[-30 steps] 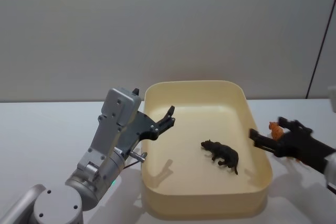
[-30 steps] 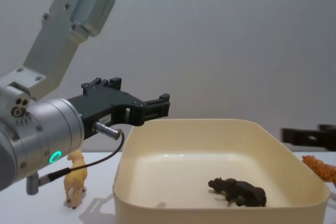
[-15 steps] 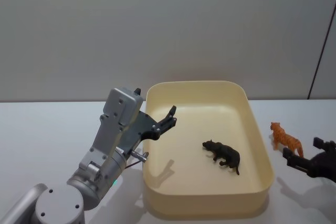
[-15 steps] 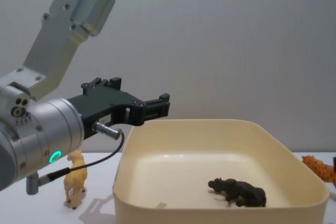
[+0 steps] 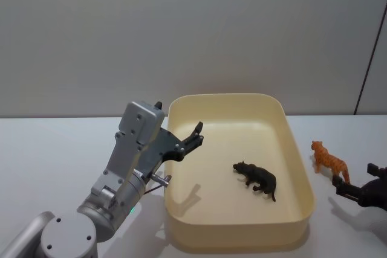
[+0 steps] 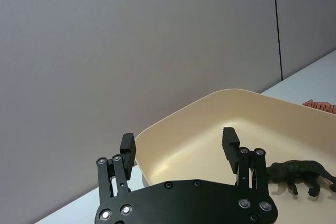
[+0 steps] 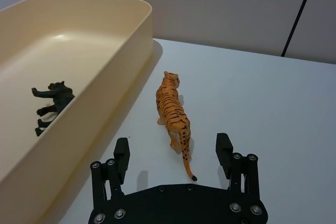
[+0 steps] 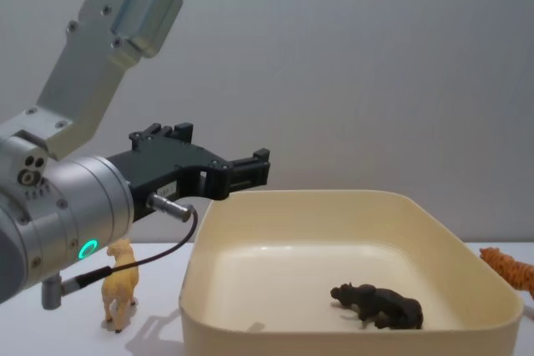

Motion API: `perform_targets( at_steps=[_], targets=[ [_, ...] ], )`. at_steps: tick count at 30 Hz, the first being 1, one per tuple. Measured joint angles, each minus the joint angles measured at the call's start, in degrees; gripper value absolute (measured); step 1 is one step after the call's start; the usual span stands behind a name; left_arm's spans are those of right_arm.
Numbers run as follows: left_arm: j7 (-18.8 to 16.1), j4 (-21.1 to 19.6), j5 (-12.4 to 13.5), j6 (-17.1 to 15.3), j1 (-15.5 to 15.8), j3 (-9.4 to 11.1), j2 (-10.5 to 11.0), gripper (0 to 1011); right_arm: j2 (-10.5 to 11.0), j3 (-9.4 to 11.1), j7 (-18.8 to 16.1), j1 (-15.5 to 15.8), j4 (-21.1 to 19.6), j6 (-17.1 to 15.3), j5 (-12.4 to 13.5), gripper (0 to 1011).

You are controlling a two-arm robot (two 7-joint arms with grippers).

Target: Pick up the toy alternately with two hands and place it into the central storage box.

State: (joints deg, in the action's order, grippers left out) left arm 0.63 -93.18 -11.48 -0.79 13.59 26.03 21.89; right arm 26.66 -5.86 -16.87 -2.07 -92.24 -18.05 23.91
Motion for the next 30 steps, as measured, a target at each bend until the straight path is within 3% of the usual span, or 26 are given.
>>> perform_targets(
  at_steps=[16, 30],
  targets=[
    [0.0, 0.0, 0.0, 0.0, 0.0, 0.0, 0.0, 1001, -4.1, -3.1, -2.3, -9.0, 12.1, 2.7, -5.1, 974],
    [0.0, 0.0, 0.0, 0.0, 0.0, 0.0, 0.0, 1001, -5.9, -4.4, -3.4, -12.7, 16.9, 4.0, -7.1, 601]
  ],
)
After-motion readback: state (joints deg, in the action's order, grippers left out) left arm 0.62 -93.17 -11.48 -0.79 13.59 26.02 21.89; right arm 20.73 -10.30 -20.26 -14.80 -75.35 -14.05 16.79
